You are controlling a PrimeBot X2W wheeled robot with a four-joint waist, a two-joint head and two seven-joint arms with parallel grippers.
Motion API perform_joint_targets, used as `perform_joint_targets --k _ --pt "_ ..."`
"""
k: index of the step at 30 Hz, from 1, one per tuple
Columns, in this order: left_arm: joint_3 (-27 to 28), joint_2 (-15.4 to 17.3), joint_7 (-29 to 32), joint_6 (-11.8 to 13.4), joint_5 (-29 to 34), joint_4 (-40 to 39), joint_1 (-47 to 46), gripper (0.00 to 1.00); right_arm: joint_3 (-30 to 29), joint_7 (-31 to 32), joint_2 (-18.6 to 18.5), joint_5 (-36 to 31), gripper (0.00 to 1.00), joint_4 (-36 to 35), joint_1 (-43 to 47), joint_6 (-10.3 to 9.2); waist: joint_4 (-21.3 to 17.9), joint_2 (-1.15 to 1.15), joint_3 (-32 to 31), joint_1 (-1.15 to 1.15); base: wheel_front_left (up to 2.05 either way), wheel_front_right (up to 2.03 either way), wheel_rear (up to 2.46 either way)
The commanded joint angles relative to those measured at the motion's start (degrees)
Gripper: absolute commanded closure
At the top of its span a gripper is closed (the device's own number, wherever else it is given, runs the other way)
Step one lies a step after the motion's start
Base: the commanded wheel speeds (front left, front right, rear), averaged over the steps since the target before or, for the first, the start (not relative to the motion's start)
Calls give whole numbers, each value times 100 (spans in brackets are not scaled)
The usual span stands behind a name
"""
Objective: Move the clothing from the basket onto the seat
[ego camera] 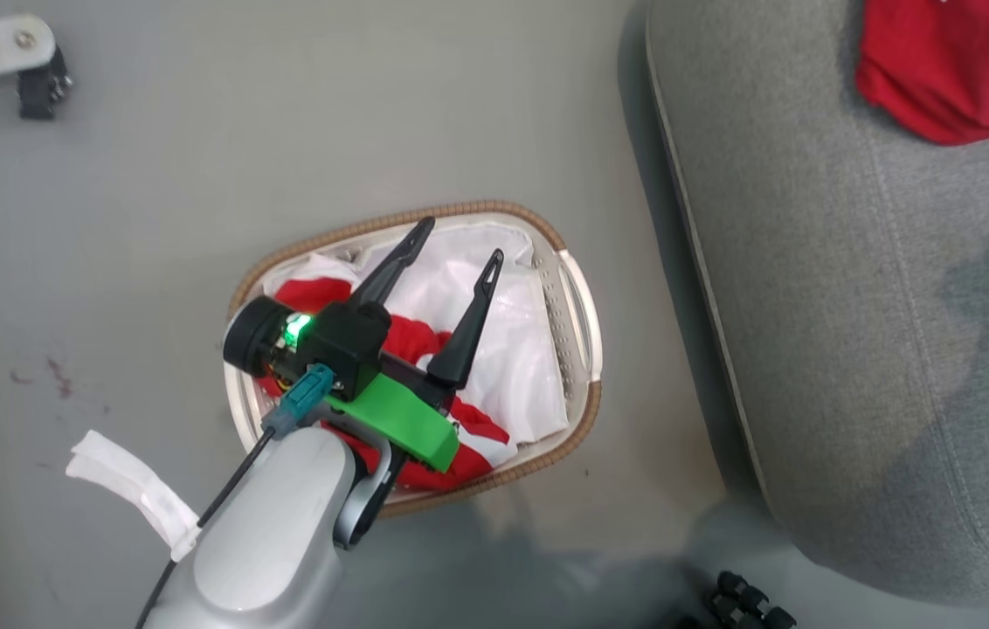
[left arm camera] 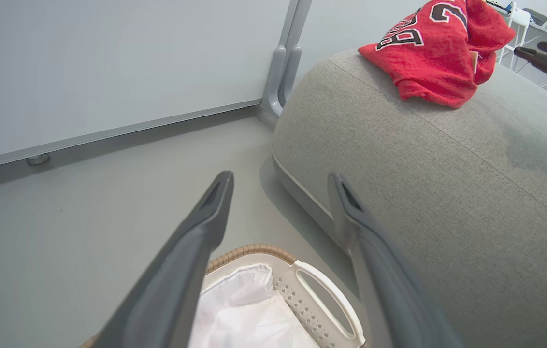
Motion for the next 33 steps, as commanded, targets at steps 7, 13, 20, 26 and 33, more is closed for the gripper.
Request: perform_joint_targets --k 7,13,20,26,33 --pt "371 -179 -3 -1 -127 -12 495 0 144 -11 -168 -97 0 13 331 -8 307 0 -1404 0 0 0 0" --pt "974 -324 -3 0 -58 -58 910 0 580 -10 -117 25 0 21 238 -8 545 0 -2035 0 0 0 0" --pt "1672 -454 -3 -1 68 -16 1414 0 1120 -10 236 193 0 -66 461 -8 873 0 -2497 0 0 0 0" --pt "2126 -517 -3 0 170 19 1850 0 1483 -10 674 370 0 -319 1001 -8 1211 0 -2834 0 0 0 0" --pt "2646 -548 -3 0 275 33 2298 0 1778 -10 1006 636 0 -593 1757 -8 1453 0 -3114 0 0 0 0"
